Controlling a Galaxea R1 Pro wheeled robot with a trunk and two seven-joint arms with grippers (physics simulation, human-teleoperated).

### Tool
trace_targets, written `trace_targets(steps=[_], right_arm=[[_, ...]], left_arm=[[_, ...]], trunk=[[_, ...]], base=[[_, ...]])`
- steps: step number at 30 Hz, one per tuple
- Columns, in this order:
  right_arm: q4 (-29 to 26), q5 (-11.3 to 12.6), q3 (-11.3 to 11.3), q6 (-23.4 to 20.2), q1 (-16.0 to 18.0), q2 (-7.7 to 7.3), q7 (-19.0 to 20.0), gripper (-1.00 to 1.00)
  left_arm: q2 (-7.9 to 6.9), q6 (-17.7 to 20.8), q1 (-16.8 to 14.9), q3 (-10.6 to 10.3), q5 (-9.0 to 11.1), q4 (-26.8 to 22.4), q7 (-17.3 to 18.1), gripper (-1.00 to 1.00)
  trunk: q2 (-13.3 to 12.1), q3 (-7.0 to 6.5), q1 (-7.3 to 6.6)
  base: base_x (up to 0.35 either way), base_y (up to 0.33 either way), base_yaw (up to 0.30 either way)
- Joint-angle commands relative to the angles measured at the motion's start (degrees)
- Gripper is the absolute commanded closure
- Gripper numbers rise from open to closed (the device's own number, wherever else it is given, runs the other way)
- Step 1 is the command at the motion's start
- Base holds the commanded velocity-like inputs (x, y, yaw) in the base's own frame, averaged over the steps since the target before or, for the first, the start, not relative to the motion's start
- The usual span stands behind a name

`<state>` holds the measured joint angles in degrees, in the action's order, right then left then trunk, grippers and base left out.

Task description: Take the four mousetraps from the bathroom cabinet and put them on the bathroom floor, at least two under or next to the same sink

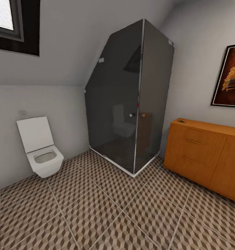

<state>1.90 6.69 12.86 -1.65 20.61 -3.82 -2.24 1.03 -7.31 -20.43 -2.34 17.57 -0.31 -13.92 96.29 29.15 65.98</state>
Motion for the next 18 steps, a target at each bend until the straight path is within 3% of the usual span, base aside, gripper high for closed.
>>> trace_targets(steps=[1, 18], right_arm=[[0.04, 0.70, 0.51, -0.07, 0.04, -0.02, 0.03, 1.00], [0.04, 0.69, 0.52, -0.01, 0.04, 0.01, -0.05, 1.00]], left_arm=[[0.03, -0.16, -0.05, -0.25, 0.27, 0.05, -0.27, 1.00], [0.03, -0.16, -0.05, -0.26, 0.27, 0.05, -0.28, 1.00]], trunk=[[0.03, 0.06, 0.00], [0.03, 0.06, 0.00]], base=[[0.000, 0.000, 0.286], [0.000, 0.000, 0.286]])
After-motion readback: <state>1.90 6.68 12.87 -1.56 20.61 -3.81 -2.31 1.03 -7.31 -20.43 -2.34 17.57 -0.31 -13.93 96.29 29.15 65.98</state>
